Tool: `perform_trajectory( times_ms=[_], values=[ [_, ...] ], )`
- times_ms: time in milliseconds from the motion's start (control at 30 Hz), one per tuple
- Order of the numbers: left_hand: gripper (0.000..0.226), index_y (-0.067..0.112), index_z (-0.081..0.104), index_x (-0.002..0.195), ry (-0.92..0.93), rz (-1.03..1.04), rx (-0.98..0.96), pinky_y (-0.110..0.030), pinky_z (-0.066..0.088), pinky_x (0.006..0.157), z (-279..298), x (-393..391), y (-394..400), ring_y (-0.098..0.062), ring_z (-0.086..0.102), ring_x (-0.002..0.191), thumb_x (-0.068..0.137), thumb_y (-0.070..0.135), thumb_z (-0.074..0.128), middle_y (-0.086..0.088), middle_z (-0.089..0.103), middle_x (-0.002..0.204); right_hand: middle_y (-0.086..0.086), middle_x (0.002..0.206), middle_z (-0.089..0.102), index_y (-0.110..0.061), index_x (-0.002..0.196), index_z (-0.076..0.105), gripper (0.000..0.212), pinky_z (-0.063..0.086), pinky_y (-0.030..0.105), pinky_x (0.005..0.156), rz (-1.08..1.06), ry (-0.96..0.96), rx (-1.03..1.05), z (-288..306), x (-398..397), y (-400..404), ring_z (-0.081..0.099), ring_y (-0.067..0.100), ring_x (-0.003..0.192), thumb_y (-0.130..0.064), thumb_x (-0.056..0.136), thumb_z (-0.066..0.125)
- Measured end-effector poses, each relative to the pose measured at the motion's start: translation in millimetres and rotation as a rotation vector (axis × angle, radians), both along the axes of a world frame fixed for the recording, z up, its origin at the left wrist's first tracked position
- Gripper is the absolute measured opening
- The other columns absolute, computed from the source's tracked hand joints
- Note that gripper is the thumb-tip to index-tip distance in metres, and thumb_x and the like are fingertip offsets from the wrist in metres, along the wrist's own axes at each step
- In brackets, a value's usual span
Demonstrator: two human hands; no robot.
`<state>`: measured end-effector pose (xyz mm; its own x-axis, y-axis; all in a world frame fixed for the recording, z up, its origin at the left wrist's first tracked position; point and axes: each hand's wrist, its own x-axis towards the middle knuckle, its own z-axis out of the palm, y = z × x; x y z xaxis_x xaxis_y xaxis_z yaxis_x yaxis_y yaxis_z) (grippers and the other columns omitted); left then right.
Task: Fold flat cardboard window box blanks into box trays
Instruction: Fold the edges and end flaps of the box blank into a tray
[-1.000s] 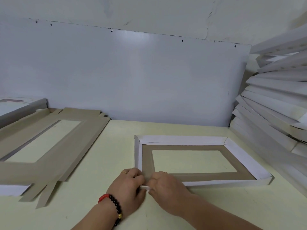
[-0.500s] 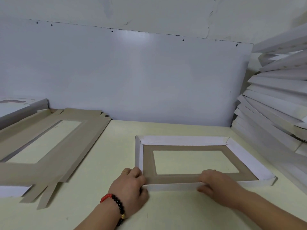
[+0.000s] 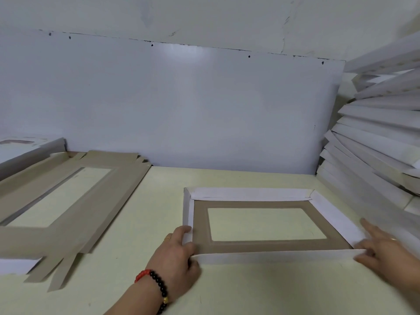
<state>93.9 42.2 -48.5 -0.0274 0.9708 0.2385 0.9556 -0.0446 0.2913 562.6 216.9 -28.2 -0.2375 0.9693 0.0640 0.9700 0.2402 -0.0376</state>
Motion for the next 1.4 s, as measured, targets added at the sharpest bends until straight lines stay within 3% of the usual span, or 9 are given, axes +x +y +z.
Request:
perform_trajectory(
  times_ms=[133, 400, 500, 600, 767, 933, 1067, 1167, 1400],
  values=[
    [0.017, 0.029, 0.037, 0.067, -0.073, 0.115, -0.098, -0.02, 0.033, 0.066, 4.2, -3.0, -0.2, -0.014, 0.057, 0.09, 0.081, 0.026, 0.046, 0.001, 0.001, 0.162, -0.029, 0.089, 0.066, -0.055, 0.075, 0.064, 0.043, 0.046, 0.025, 0.062, -0.025, 0.188, -0.047, -24.1, 37.0, 16.7, 0.06, -0.009, 0.078, -0.018, 0.069, 0.086],
    [0.014, 0.026, 0.045, 0.081, 0.014, 0.131, -0.177, -0.02, 0.04, 0.075, 15.7, -9.8, 2.5, -0.017, 0.058, 0.111, 0.088, 0.016, 0.037, 0.013, 0.037, 0.151, -0.024, 0.072, 0.06, -0.048, 0.068, 0.056, 0.017, 0.041, 0.015, 0.062, 0.027, 0.034, 0.046, -24.5, 41.0, 22.7, 0.056, -0.008, 0.067, -0.049, 0.078, 0.07],
    [0.026, 0.023, 0.053, 0.105, 0.129, 0.171, -0.175, -0.024, 0.035, 0.067, 18.7, -9.2, 2.3, -0.018, 0.057, 0.09, 0.091, 0.015, 0.033, 0.021, 0.052, 0.09, -0.025, 0.078, 0.06, -0.051, 0.069, 0.051, 0.017, 0.04, 0.012, 0.066, 0.07, 0.026, 0.056, -18.8, 37.5, 20.7, 0.054, -0.009, 0.073, -0.051, 0.081, 0.064],
    [0.027, 0.028, 0.048, 0.114, 0.121, 0.204, -0.153, -0.027, 0.036, 0.065, 17.6, -9.7, -1.2, -0.018, 0.054, 0.085, 0.094, 0.018, 0.031, 0.014, 0.051, 0.087, -0.028, 0.08, 0.061, -0.052, 0.073, 0.056, 0.017, 0.039, 0.009, 0.068, 0.067, 0.02, 0.03, -10.7, 29.8, 10.7, 0.056, -0.011, 0.076, -0.042, 0.078, 0.069],
    [0.04, 0.033, 0.03, 0.133, -0.184, 0.23, -0.058, -0.024, 0.044, 0.068, 11.3, -20.8, -12.6, -0.012, 0.055, 0.076, 0.095, 0.022, 0.04, 0.013, 0.059, 0.085, -0.027, 0.097, 0.059, -0.044, 0.078, 0.067, 0.023, 0.046, 0.018, 0.066, 0.063, 0.288, 0.053, -16.8, 21.7, -12.2, 0.06, -0.005, 0.077, -0.039, 0.064, 0.083],
    [0.041, 0.033, 0.046, 0.123, -0.56, 0.263, 0.052, -0.019, 0.046, 0.076, 13.2, -35.5, -13.3, -0.006, 0.063, 0.095, 0.089, 0.013, 0.06, 0.02, 0.064, 0.101, -0.034, 0.126, 0.042, -0.032, 0.076, 0.061, 0.039, 0.041, 0.009, 0.061, 0.058, 0.514, 0.126, -17.4, -8.0, -41.9, 0.059, -0.003, 0.084, -0.016, 0.058, 0.092],
    [0.044, 0.038, 0.054, 0.113, -0.794, 0.372, 0.177, -0.022, 0.045, 0.08, 14.0, -53.1, -13.4, -0.009, 0.065, 0.096, 0.084, 0.006, 0.066, 0.014, 0.065, 0.105, -0.033, 0.134, 0.043, -0.044, 0.086, 0.056, 0.04, 0.044, 0.014, 0.059, 0.213, 0.499, 0.311, -3.6, -29.4, -68.1, 0.058, -0.001, 0.07, -0.024, 0.068, 0.086],
    [0.048, 0.029, 0.058, 0.119, -0.949, 0.456, 0.224, -0.039, 0.05, 0.089, 10.4, -69.9, -14.2, -0.018, 0.063, 0.097, 0.082, 0.0, 0.066, 0.005, 0.066, 0.112, -0.018, 0.121, 0.054, -0.035, 0.117, 0.054, 0.035, 0.043, 0.015, 0.053, 0.387, 0.406, 0.546, 24.9, -45.4, -88.7, 0.058, 0.003, 0.081, -0.057, 0.092, 0.045],
    [0.067, 0.02, 0.038, 0.142, -1.326, 0.55, 0.407, -0.045, 0.052, 0.087, 2.6, -92.3, -13.4, -0.035, 0.06, 0.104, 0.085, -0.008, 0.058, -0.012, 0.053, 0.129, -0.003, 0.106, 0.051, -0.026, 0.128, 0.049, 0.038, 0.045, 0.02, 0.045, 0.645, 0.171, 0.712, 98.3, -89.7, -107.8, 0.061, 0.02, 0.06, -0.042, 0.1, 0.03]
  ],
)
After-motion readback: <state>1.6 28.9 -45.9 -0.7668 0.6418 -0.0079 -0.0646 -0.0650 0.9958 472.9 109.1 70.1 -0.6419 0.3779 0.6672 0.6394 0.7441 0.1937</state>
